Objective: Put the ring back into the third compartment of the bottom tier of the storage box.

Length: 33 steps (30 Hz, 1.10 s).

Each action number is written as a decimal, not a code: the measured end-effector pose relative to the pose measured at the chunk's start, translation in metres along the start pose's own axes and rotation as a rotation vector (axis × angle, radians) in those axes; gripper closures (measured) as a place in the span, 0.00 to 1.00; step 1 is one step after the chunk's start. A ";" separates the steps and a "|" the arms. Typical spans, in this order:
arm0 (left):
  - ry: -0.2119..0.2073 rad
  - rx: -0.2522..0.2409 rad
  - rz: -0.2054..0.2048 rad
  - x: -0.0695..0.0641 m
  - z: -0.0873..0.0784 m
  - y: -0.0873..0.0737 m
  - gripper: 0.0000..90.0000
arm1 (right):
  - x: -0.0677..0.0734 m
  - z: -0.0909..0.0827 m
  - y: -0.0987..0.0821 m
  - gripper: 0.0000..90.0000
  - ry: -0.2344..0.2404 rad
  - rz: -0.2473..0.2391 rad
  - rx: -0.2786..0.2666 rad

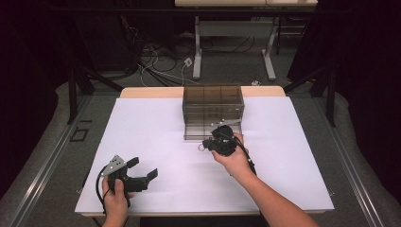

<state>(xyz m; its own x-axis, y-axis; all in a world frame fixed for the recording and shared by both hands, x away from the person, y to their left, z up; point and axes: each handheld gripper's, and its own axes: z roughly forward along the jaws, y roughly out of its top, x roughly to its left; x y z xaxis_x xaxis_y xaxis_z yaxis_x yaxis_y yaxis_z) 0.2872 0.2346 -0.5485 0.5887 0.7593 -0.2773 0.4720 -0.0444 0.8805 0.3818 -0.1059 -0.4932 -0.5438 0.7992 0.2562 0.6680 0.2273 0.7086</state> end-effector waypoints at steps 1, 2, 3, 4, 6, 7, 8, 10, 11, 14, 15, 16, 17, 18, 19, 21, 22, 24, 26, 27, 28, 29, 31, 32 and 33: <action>0.000 0.000 -0.001 0.000 0.000 0.000 0.00 | -0.002 0.000 0.000 0.97 0.002 0.003 -0.006; 0.003 -0.005 -0.003 0.000 0.000 0.000 0.00 | -0.003 -0.001 0.001 0.97 -0.006 0.007 -0.001; 0.003 -0.003 -0.006 0.000 0.000 0.000 0.00 | -0.004 -0.002 0.001 0.97 -0.006 0.012 -0.003; 0.002 0.000 -0.007 0.000 0.000 0.000 0.00 | -0.007 -0.003 0.001 0.97 -0.013 0.010 -0.007; 0.003 -0.006 -0.012 0.000 0.000 0.000 0.00 | -0.010 -0.004 0.002 0.97 -0.020 0.012 -0.013; 0.002 -0.003 -0.007 0.000 0.000 0.000 0.00 | -0.012 -0.005 0.003 0.97 -0.026 0.014 -0.013; 0.002 -0.006 -0.010 0.000 0.000 0.000 0.00 | -0.013 -0.006 0.003 0.97 -0.024 0.020 -0.018; 0.003 -0.003 -0.008 0.000 0.000 0.000 0.00 | -0.016 -0.007 0.004 0.97 -0.037 0.023 -0.016; 0.002 -0.002 -0.007 0.000 0.000 0.000 0.00 | -0.018 -0.008 0.005 0.97 -0.041 0.023 -0.020; 0.002 -0.004 -0.009 0.000 0.000 0.000 0.00 | -0.023 -0.009 0.006 0.97 -0.050 0.030 -0.025; 0.002 -0.004 -0.009 0.000 0.000 0.000 0.00 | -0.024 -0.009 0.006 0.97 -0.051 0.038 -0.025; 0.001 -0.008 -0.012 0.000 0.000 0.000 0.00 | -0.026 -0.010 0.006 0.97 -0.055 0.038 -0.025; 0.002 -0.007 -0.012 0.000 0.000 0.000 0.00 | -0.029 -0.010 0.007 0.97 -0.059 0.044 -0.027; 0.002 -0.008 -0.013 0.000 0.000 0.000 0.00 | -0.029 -0.010 0.007 0.97 -0.059 0.051 -0.025; 0.001 -0.007 -0.013 0.000 0.000 0.000 0.00 | -0.031 -0.011 0.008 0.97 -0.070 0.048 -0.025; 0.002 -0.006 -0.012 0.000 0.000 0.000 0.00 | -0.033 -0.012 0.009 0.97 -0.075 0.046 -0.032; 0.001 -0.002 -0.009 0.000 0.000 0.000 0.00 | -0.035 -0.012 0.010 0.97 -0.084 0.038 -0.032; 0.002 -0.005 -0.012 0.000 0.000 0.000 0.00 | -0.037 -0.014 0.012 0.97 -0.095 0.040 -0.032; 0.002 -0.002 -0.008 0.000 0.000 0.000 0.00 | -0.039 -0.015 0.014 0.97 -0.099 0.048 -0.035; 0.003 -0.003 -0.008 0.000 0.000 0.000 0.00 | -0.042 -0.015 0.016 0.97 -0.106 0.049 -0.036; 0.002 -0.003 -0.009 0.000 0.000 0.000 0.00 | -0.043 -0.015 0.016 0.97 -0.107 0.057 -0.037; 0.002 -0.002 -0.008 0.000 0.000 0.000 0.00 | -0.044 -0.015 0.017 0.97 -0.107 0.067 -0.033; 0.002 -0.002 -0.009 0.000 0.000 0.000 0.00 | -0.048 -0.015 0.018 0.97 -0.110 0.078 -0.032; 0.001 -0.002 -0.009 0.000 0.000 0.000 0.00 | -0.050 -0.015 0.018 0.97 -0.116 0.077 -0.032; 0.001 -0.001 -0.008 0.000 0.000 0.000 0.00 | -0.051 -0.015 0.019 0.97 -0.120 0.082 -0.033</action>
<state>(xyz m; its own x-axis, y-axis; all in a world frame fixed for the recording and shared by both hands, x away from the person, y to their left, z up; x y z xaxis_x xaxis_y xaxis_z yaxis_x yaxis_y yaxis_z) 0.2876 0.2347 -0.5491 0.5841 0.7606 -0.2834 0.4759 -0.0381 0.8787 0.4144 -0.1511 -0.4832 -0.4221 0.8755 0.2354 0.6896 0.1415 0.7102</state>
